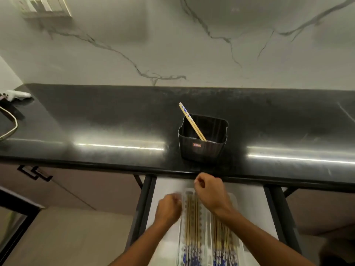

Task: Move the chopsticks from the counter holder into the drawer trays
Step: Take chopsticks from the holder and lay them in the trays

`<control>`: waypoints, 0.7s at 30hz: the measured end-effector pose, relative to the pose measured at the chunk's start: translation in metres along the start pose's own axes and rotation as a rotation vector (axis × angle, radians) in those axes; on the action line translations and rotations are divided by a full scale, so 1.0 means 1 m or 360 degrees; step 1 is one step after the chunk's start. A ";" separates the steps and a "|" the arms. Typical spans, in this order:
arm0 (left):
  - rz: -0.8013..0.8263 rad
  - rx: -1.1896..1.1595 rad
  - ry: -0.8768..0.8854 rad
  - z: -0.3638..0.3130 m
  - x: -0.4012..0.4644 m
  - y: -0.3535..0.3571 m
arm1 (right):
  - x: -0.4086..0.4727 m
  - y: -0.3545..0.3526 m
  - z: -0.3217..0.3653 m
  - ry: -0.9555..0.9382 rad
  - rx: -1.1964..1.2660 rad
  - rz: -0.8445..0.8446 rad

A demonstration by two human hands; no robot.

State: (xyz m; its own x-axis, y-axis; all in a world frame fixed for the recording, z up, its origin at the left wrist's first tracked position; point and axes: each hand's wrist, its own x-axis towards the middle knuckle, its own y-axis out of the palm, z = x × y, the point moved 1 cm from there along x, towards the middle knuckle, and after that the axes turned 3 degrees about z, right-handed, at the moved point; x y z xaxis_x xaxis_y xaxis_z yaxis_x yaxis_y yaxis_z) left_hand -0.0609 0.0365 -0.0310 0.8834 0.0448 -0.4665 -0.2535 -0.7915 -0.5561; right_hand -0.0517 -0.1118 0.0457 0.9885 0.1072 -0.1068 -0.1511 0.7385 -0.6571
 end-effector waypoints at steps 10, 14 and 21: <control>-0.0662 -0.0548 0.0464 -0.123 0.016 -0.112 | 0.108 -0.096 0.087 -0.0048 -0.0205 -0.0392; -0.0677 -0.0590 0.0537 -0.153 0.017 -0.125 | 0.152 -0.088 0.068 0.0272 -0.0517 0.0004; -0.0660 -0.0618 0.0530 -0.166 0.024 -0.123 | 0.168 -0.069 0.056 0.0364 -0.0366 0.0245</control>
State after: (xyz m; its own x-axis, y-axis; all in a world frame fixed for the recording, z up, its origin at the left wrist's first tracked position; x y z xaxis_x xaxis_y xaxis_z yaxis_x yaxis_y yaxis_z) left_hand 0.0570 0.0340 0.1400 0.9679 0.2514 0.0055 0.2394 -0.9145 -0.3262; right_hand 0.1256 -0.1069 0.1147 0.9304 0.0346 -0.3650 -0.3219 0.5535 -0.7681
